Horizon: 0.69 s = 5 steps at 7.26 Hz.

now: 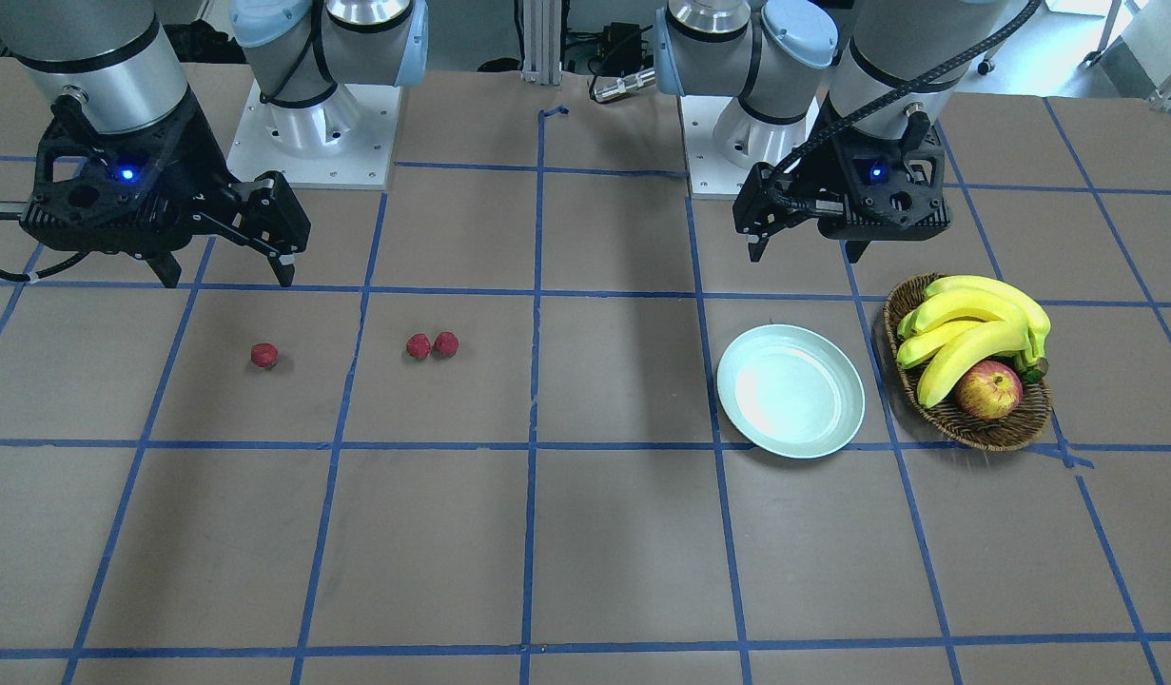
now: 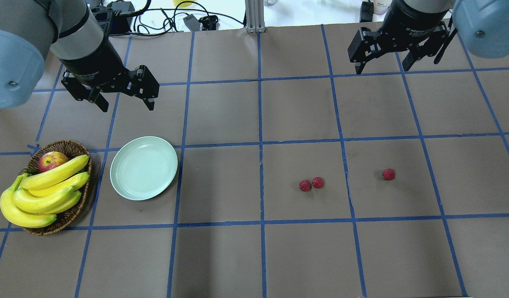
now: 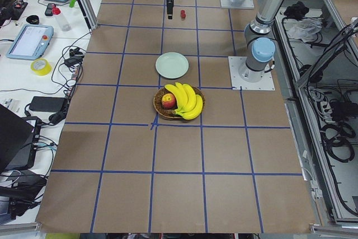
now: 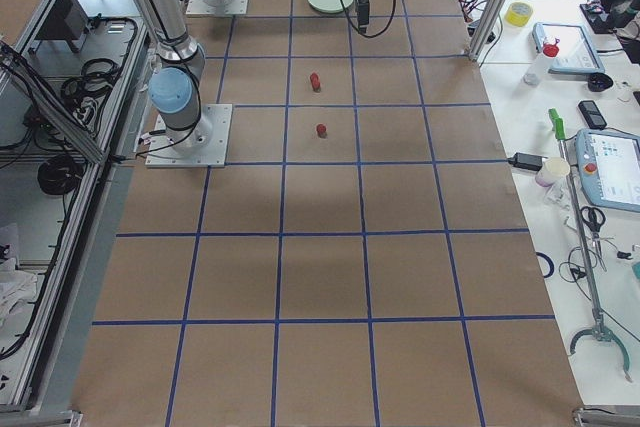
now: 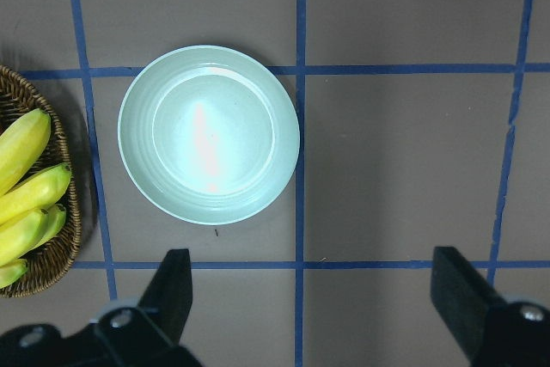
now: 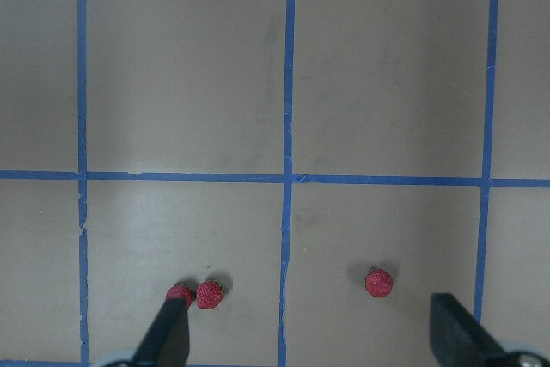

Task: Collect all strawberries into plate

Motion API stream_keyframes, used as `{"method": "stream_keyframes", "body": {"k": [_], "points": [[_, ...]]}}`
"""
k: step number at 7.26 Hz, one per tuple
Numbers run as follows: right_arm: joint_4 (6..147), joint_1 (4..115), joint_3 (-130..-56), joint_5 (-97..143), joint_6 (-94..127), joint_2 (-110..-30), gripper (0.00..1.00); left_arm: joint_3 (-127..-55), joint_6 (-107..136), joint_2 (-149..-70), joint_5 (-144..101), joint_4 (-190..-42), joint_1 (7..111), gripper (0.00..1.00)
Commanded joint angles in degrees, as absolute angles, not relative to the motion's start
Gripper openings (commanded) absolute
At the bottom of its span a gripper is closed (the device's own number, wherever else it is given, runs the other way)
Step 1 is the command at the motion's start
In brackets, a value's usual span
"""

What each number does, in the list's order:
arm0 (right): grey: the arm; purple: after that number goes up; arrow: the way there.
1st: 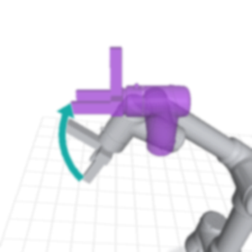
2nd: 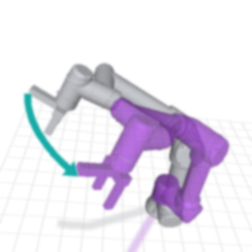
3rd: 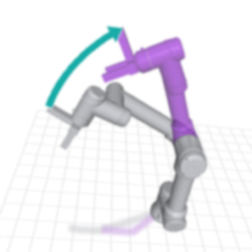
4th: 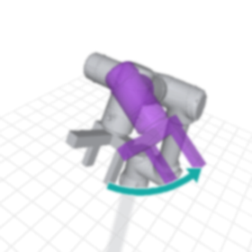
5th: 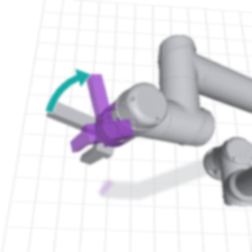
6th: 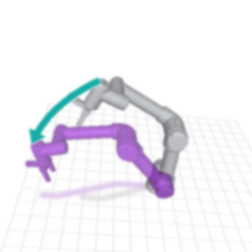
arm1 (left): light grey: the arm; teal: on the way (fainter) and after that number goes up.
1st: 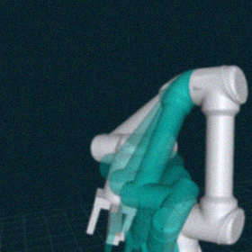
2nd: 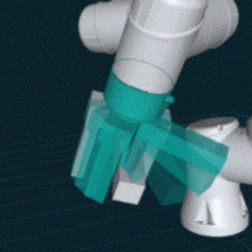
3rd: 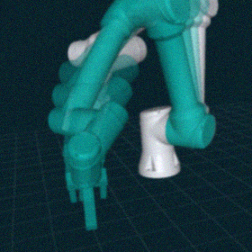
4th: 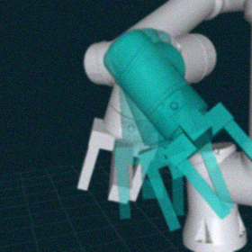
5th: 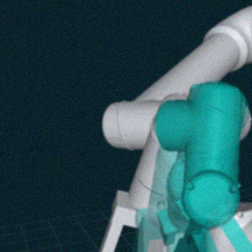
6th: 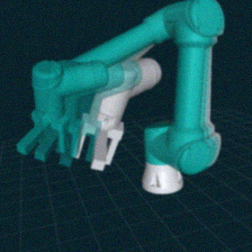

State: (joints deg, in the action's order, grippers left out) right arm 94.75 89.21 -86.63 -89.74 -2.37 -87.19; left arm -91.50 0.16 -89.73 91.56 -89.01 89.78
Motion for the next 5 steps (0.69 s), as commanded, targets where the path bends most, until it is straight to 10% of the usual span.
{"method": "stream_keyframes", "body": {"k": [1, 5], "points": [[94.7, 89.2, -86.7, -89.7, -2.4, -87.2, 1.00, -91.2, 0.2, -89.8, 92.1, -88.9, 89.4, 1.00], [94.8, 89.2, -86.6, -89.8, -3.0, -87.2, 1.00, -91.3, 0.6, -89.7, 92.5, -88.4, 89.2, 1.00]]}}
